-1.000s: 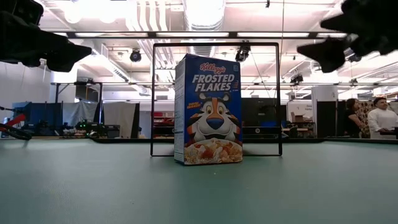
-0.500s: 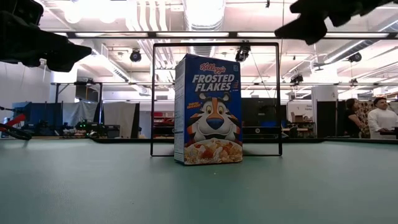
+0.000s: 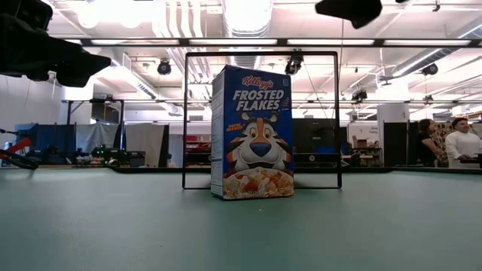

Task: Stack cereal on shelf
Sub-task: Put the blue cereal box on the shelf aligned with the other blue cereal boxes

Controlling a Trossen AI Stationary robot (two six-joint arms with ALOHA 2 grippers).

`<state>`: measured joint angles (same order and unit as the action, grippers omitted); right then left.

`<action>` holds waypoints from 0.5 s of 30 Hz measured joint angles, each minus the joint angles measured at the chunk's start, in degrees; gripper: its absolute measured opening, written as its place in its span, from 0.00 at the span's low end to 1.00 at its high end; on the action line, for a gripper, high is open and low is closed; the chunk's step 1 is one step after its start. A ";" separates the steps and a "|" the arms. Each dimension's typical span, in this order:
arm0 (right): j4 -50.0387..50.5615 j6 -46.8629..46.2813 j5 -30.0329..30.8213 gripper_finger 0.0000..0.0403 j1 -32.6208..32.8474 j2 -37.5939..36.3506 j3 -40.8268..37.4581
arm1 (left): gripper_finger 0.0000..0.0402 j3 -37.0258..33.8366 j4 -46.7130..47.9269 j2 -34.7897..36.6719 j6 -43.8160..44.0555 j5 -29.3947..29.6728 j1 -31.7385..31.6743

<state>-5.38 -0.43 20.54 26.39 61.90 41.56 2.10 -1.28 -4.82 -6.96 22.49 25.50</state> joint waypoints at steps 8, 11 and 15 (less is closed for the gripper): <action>7.49 -3.92 0.04 0.90 -0.02 10.39 9.93 | 0.69 0.01 0.08 -0.15 0.00 0.01 0.00; 10.48 -3.01 0.02 0.90 -0.02 13.84 13.55 | 0.69 0.01 0.13 -0.24 0.00 0.01 0.02; 16.14 -4.29 0.02 0.90 -0.32 18.12 18.10 | 0.69 0.01 0.07 -0.24 0.00 0.01 0.00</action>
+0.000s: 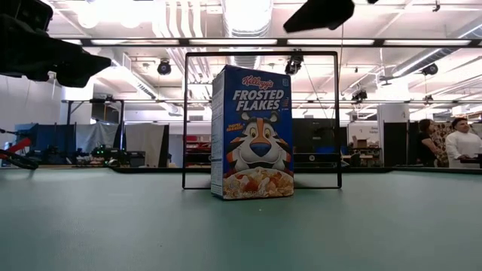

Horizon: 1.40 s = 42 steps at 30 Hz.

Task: Stack cereal on shelf
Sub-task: Put the blue cereal box on the shelf aligned with the other blue cereal boxes

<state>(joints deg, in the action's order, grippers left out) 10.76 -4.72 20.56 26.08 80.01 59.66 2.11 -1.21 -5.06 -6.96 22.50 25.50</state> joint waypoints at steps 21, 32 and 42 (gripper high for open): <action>11.60 2.69 -4.10 0.90 -4.02 11.08 12.27 | 0.69 0.00 -0.09 -0.26 0.00 -0.02 0.02; 9.87 4.27 -5.59 0.90 -4.38 13.34 12.54 | 0.69 0.00 -0.11 -0.35 0.00 -0.02 0.02; 11.39 6.00 -5.37 0.90 -5.09 18.34 17.22 | 0.69 0.00 -0.01 -0.97 0.00 0.00 0.02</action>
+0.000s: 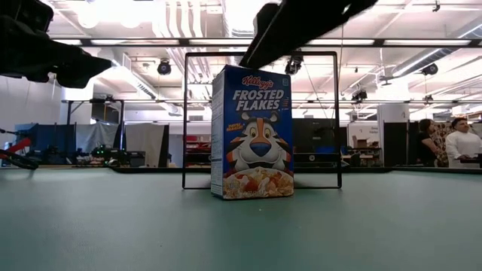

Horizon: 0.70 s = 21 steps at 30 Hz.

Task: Stack cereal on shelf
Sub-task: Put the blue cereal box on the shelf aligned with the other blue cereal boxes

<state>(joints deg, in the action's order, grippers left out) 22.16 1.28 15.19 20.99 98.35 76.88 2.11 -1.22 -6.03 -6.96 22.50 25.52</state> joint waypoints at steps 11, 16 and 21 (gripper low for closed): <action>0.08 -1.63 0.12 0.90 -0.80 1.50 0.94 | 0.69 0.00 -0.12 -0.25 0.02 -0.02 0.00; 0.04 -1.90 0.61 0.90 -0.80 2.60 0.96 | 0.69 0.00 -0.12 -0.29 0.00 -0.02 0.00; -0.14 -1.72 1.09 0.90 -0.58 2.02 0.85 | 0.69 0.00 -0.10 -0.29 0.00 0.00 0.00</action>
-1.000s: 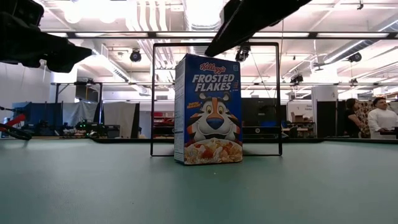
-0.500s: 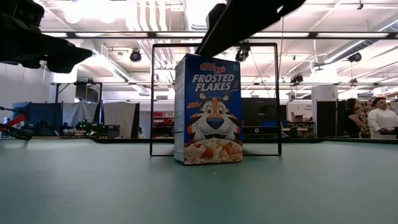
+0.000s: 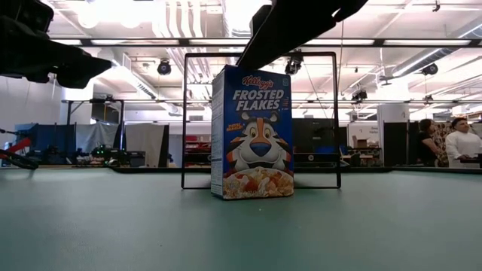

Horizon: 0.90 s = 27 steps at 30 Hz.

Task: Stack cereal on shelf
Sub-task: Put the blue cereal box on the shelf aligned with the other blue cereal boxes

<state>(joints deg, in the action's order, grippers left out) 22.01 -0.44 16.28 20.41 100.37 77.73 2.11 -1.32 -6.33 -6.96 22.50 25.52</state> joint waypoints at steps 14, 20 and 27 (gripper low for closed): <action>2.35 -1.56 5.76 0.90 2.47 -1.15 0.50 | 0.69 0.00 0.02 0.00 0.00 0.00 0.00; 2.66 -2.90 8.11 0.90 2.70 -3.55 1.12 | 0.69 0.00 0.02 0.00 0.00 0.00 0.00; 5.28 -14.62 9.44 0.90 2.89 -6.39 1.73 | 0.69 0.00 0.09 -0.07 0.00 0.00 0.00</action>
<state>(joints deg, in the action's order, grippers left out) 27.29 -15.06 25.72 23.30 93.98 79.46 2.11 -1.23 -6.39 -6.96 22.50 25.52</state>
